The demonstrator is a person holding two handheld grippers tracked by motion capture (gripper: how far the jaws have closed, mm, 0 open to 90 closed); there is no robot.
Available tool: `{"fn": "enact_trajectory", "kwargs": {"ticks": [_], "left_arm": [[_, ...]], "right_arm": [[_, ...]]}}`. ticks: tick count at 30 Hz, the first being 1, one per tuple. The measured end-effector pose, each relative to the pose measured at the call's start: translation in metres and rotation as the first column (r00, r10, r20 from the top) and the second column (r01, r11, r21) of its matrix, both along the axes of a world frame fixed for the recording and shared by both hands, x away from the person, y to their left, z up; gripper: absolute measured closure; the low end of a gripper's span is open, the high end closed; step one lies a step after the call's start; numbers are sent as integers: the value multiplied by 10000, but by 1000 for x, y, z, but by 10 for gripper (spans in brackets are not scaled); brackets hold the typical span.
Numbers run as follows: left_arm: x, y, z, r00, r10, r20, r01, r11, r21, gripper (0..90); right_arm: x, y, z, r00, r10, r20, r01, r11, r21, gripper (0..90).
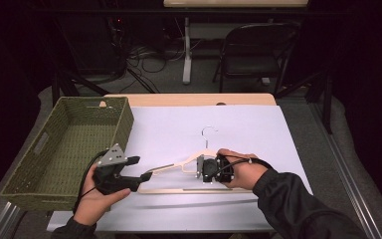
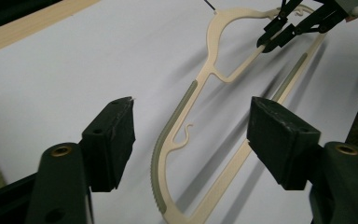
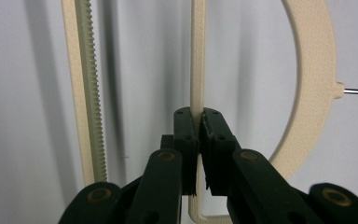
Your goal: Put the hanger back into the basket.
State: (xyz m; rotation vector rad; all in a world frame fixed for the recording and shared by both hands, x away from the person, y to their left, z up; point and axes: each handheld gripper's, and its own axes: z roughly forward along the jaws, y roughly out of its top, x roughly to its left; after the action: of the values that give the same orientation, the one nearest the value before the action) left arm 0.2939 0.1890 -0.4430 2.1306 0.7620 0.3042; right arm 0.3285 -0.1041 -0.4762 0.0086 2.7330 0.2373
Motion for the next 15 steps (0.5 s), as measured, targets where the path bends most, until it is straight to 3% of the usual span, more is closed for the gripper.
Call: {"fn": "enact_trajectory", "kwargs": {"ticks": [5,8,9,11,12,15], "left_arm": [[14,-22,-6,9988,-342,-345,357,9983,460,343],[22,-28,-9,9980,-443,-448,464,9979,458,372],[30,-34,-12,9956,-603,-721,633,9971,411,376],[34,-37,-15,9932,-764,-883,797,9962,349,392],[40,-43,-20,9875,-964,-1244,1027,9937,453,395],[46,-49,-26,9836,-1122,-1414,1242,9891,792,395]], "right_arm": [[-7,-3,1,9998,121,166,-123,9999,99,856],[-10,-3,0,9997,180,179,-180,9998,4,856],[-10,-3,0,9997,193,158,-192,9998,-34,856],[-11,-2,-2,9996,225,186,-225,9997,-25,856],[-12,-2,-2,9995,240,186,-239,9997,-33,856],[-12,-1,-4,9994,316,170,-315,9995,-20,856]]}}
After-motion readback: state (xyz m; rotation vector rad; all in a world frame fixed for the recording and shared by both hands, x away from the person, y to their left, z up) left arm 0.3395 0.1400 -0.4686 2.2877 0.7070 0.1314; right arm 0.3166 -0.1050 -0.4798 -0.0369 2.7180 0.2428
